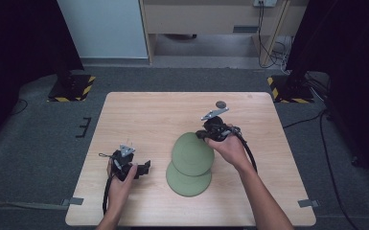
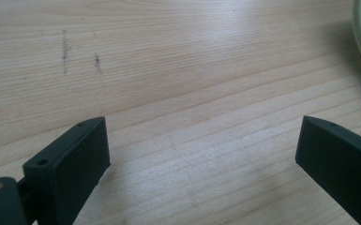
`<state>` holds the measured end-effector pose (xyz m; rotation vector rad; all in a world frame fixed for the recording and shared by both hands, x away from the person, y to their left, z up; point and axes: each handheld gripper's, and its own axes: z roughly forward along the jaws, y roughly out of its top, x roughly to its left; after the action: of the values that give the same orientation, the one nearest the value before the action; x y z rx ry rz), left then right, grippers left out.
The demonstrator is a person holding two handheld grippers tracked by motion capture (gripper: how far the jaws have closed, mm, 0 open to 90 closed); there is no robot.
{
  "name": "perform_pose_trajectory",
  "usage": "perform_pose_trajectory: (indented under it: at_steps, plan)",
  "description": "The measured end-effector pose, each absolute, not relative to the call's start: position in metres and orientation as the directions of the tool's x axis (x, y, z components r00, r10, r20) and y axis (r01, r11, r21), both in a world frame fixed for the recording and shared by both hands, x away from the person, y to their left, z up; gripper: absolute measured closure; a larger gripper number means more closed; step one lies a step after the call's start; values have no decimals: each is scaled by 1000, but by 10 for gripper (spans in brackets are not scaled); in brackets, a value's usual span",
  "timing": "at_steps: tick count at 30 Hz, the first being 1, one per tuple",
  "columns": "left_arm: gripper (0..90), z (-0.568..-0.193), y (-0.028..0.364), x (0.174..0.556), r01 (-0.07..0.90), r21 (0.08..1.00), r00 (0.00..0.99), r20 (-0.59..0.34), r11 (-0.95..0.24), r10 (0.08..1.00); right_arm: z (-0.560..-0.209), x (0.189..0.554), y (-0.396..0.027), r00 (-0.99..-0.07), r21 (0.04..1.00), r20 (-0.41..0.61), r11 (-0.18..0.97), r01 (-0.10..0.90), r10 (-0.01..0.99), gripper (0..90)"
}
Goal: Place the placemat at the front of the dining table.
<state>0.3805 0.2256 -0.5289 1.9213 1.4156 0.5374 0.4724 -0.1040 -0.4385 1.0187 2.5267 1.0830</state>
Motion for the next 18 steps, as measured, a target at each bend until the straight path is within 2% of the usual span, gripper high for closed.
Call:
perform_pose_trajectory:
  at_steps: [18]
  plan:
    - [23, -536, 232, 384, 680, 713, 282, -35, -174, 959, -426, 481, -90, -742, 707, 82, 485, 514, 666, 861]
